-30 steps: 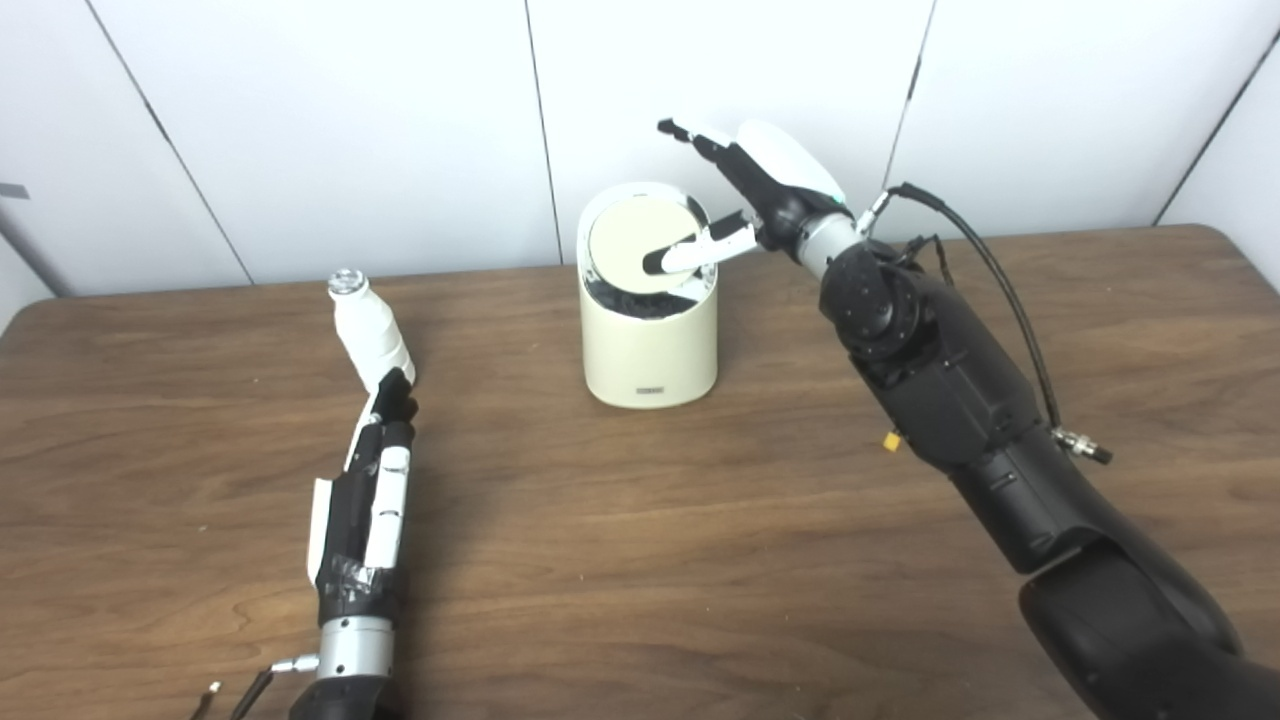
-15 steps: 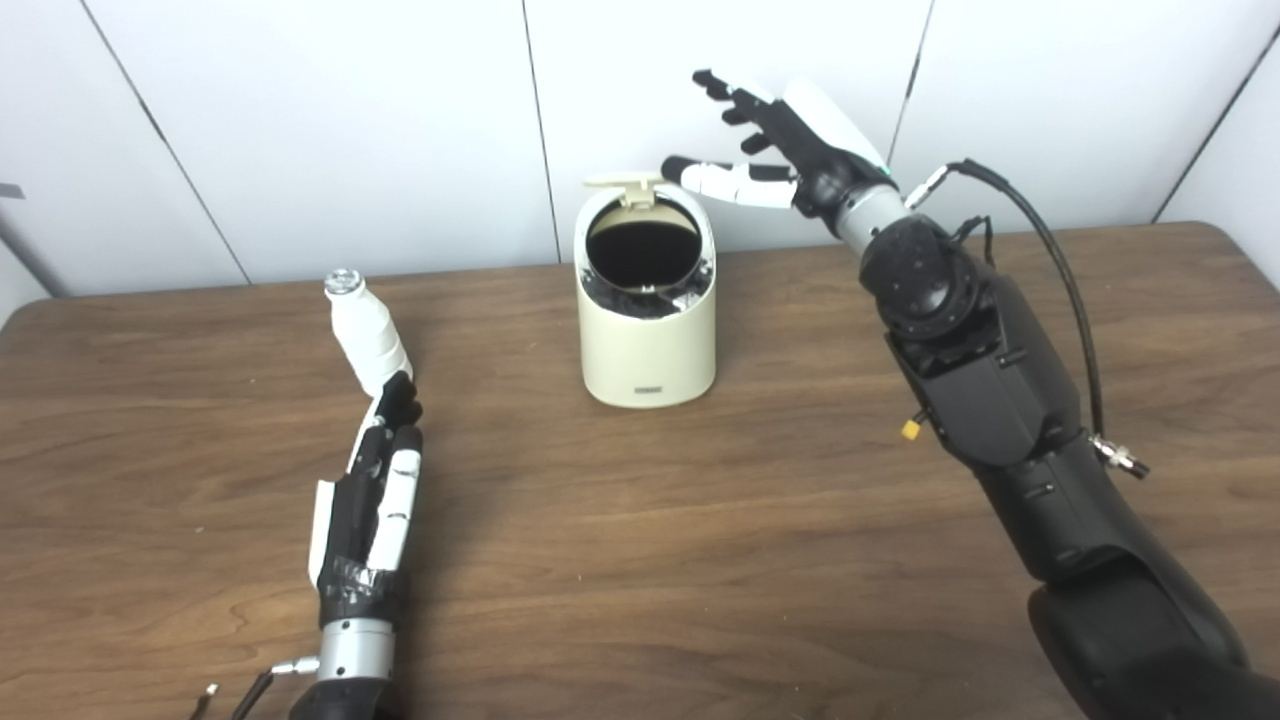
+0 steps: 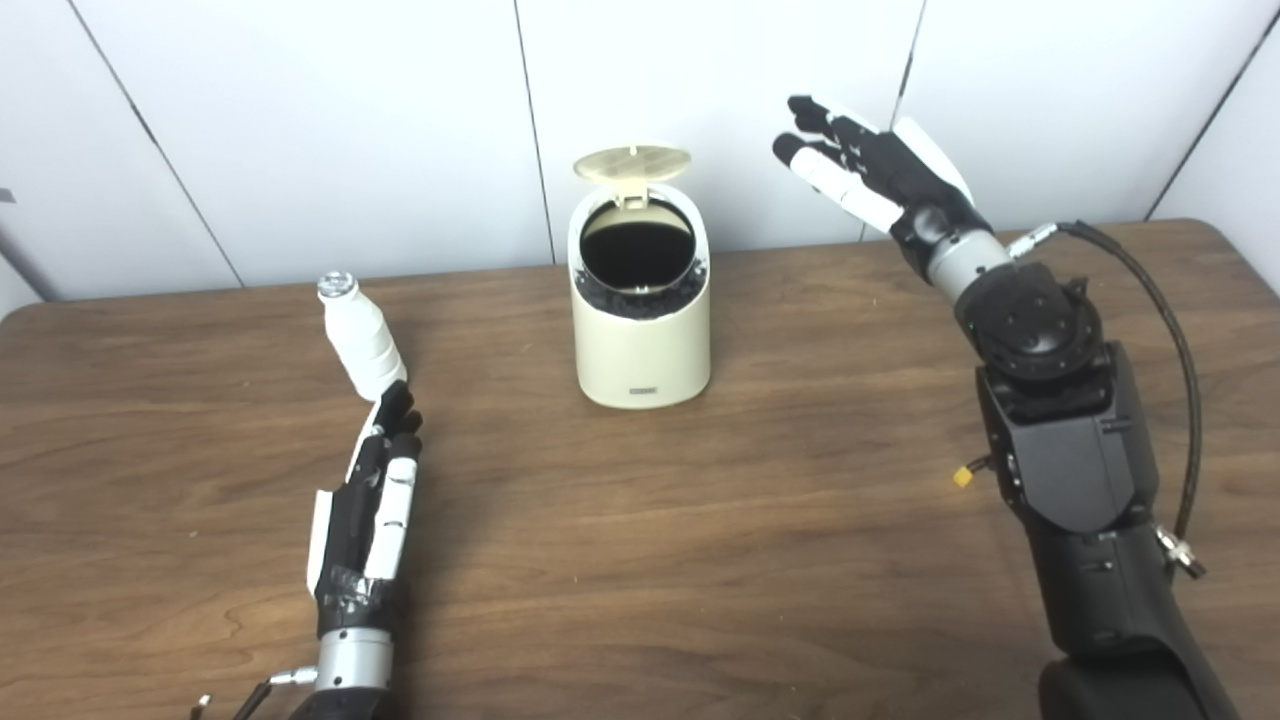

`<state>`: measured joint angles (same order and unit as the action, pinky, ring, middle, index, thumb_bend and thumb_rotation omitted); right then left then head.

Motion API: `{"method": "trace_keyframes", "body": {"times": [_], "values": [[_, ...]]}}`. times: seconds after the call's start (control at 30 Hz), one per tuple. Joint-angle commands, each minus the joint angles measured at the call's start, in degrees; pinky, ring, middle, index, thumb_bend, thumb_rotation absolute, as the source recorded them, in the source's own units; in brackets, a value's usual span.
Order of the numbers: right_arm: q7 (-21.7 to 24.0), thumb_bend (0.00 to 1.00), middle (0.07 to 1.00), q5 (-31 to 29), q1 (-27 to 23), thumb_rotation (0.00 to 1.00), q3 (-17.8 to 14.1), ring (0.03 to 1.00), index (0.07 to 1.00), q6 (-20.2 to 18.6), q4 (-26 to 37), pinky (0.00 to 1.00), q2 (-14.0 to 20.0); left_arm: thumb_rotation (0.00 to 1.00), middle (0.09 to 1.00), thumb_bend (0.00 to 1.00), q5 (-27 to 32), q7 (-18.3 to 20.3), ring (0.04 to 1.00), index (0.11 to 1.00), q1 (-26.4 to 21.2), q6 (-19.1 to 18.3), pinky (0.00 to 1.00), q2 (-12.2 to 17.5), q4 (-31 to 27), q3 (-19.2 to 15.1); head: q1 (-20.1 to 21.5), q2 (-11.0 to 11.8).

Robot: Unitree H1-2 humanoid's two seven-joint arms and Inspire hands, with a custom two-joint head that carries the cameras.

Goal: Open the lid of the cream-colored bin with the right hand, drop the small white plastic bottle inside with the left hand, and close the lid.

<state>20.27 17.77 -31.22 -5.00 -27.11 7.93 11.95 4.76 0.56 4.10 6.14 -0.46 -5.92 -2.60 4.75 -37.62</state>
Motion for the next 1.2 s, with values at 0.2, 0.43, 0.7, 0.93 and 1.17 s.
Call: {"method": "trace_keyframes", "body": {"times": [0.2, 0.43, 0.7, 0.93, 1.17], "values": [[-0.5, 0.48, 0.979, -7.2, 6.5, 0.92, -2.8, 0.977, 0.947, 0.2, 6.1, 0.96, -1.7, 0.77, 0.966, 0.42, 0.8, 0.4, 0.969, 0.960, 1.8, 0.1, 1.00, 0.2, 0.5, 0.0, -0.1, -0.3], [-6.0, 0.53, 0.967, -10.8, 11.8, 0.83, -3.0, 0.962, 0.942, 1.1, 6.8, 0.95, -5.4, 0.77, 0.966, 0.44, 0.7, 0.2, 0.966, 0.960, 1.8, -0.2, 1.00, 0.4, 0.3, -0.1, -0.3, -0.9], [-11.7, 0.55, 0.961, -14.1, 19.8, 0.90, -2.9, 0.954, 0.904, 7.3, 6.8, 0.94, -8.9, 0.80, 0.975, 0.43, 0.8, 0.5, 0.974, 0.964, 1.8, 0.1, 1.00, 0.6, 0.3, 0.1, -1.6, -1.3], [-13.9, 0.55, 0.960, -16.4, 23.4, 0.92, -2.4, 0.963, 0.927, 12.2, 4.0, 0.95, -8.8, 0.79, 0.961, 0.44, -0.4, 0.0, 0.962, 0.955, 1.8, 0.8, 0.98, 0.5, 0.7, 0.3, -2.1, -1.0], [-16.1, 0.61, 0.966, -18.3, 24.8, 0.92, -2.4, 0.967, 0.932, 15.8, 1.4, 0.97, -9.9, 0.78, 0.968, 0.47, 0.3, 0.5, 0.966, 0.962, 1.7, 1.5, 0.99, 1.0, 1.4, -0.1, -2.2, -0.9]]}}
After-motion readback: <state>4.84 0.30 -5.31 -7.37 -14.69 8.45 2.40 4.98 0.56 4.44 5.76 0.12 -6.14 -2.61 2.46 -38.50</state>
